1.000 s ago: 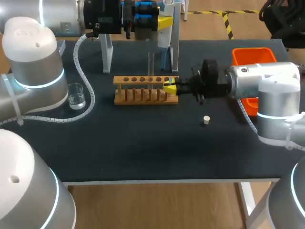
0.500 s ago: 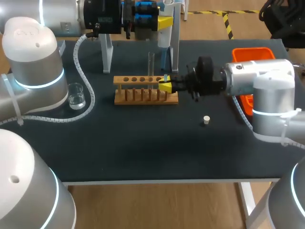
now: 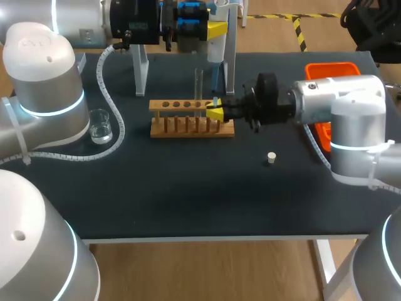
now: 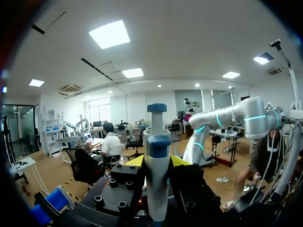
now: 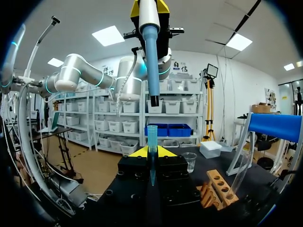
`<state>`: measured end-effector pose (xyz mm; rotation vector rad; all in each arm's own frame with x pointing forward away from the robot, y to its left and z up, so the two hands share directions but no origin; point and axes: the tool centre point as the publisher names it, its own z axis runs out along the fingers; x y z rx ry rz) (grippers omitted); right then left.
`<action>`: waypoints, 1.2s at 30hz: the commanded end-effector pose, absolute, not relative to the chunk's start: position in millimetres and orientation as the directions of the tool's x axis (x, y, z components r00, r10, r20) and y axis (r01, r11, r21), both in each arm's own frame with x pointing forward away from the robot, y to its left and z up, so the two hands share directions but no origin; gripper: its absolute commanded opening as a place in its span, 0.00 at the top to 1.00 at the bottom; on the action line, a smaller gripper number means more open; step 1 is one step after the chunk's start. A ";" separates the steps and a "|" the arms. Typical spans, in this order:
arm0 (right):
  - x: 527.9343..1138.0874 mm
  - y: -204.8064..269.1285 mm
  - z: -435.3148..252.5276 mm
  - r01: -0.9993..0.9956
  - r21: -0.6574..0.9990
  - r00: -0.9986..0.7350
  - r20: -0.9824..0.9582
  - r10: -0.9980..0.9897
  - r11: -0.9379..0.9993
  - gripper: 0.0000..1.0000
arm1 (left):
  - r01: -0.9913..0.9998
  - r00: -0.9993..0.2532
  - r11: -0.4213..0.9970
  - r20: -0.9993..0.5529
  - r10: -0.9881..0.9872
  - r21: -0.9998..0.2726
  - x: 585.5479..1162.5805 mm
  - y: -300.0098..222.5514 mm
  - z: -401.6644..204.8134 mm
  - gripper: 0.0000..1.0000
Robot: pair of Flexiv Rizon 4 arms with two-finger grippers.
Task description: Invert the test tube, pick up the pipette, mount the tip to pipette, aspirate from beaker and dispense into the tube, eject the tip, return the pipette, and cap with the stopper.
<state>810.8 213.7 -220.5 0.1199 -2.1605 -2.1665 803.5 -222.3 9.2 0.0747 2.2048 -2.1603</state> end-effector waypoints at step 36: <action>809.7 215.7 -211.9 0.006 1.000 -0.994 0.005 -0.113 -0.009 1.00 | 0.073 -0.997 0.019 -0.073 -0.005 -0.997 802.7 -222.2 8.9 1.00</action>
